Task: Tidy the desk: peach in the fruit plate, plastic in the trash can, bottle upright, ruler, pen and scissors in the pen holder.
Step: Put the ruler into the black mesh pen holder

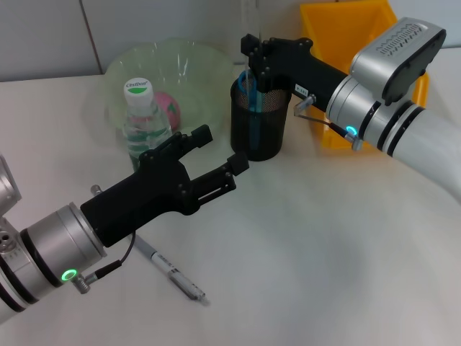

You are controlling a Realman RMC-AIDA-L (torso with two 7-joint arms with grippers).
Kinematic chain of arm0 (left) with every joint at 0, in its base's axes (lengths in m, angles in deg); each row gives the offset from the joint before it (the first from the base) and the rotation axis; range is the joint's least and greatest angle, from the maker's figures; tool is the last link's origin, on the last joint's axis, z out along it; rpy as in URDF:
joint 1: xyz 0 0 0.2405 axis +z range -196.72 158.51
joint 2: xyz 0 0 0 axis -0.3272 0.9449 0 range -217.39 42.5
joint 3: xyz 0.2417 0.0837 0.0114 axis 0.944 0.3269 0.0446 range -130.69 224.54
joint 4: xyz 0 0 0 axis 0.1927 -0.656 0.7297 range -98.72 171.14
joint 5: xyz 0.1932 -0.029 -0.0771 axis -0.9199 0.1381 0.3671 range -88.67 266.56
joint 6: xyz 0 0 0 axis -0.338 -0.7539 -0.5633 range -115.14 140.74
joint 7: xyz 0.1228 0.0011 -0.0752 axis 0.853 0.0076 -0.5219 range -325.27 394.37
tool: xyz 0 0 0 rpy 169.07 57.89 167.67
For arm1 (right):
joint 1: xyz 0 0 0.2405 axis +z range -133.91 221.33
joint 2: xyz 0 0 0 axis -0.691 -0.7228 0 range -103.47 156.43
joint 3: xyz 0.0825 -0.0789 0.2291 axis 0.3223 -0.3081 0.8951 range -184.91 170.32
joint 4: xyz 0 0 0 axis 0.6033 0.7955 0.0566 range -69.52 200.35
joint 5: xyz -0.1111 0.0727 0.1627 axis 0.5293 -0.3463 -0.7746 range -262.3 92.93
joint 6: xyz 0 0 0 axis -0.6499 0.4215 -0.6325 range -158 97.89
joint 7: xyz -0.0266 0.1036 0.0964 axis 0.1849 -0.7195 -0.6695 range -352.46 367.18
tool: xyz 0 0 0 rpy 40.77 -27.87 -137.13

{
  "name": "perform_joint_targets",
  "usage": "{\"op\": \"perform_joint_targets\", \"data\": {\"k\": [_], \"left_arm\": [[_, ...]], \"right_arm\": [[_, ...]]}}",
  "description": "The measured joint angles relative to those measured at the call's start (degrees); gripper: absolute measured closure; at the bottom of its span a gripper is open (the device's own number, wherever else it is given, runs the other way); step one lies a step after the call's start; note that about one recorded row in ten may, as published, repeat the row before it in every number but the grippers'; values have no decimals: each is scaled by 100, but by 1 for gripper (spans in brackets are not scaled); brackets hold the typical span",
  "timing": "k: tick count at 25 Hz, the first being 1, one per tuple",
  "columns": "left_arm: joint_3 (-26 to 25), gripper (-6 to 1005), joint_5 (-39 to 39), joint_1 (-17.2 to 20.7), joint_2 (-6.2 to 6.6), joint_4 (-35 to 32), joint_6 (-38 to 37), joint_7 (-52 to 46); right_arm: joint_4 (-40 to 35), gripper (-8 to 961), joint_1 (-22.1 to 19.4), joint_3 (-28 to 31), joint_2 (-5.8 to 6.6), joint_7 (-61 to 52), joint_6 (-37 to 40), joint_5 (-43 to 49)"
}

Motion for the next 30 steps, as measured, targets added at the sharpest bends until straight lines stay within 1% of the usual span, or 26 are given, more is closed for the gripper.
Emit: {"op": "perform_joint_targets", "data": {"k": [18,23,28,30], "left_arm": [[-40,161,-6,27,9,-1,-38,-51],[-43,163,-6,41,31,-22,-52,-53],[-49,164,-6,40,40,-32,-57,-54],[-49,165,-6,40,44,-27,-64,-54]], "right_arm": [[16,794,-103,0,8,-29,-13,2],[11,784,-127,8,10,-58,-9,-11],[-3,545,-279,76,10,-140,284,-51],[-46,478,-374,78,21,-231,550,-54]]}}
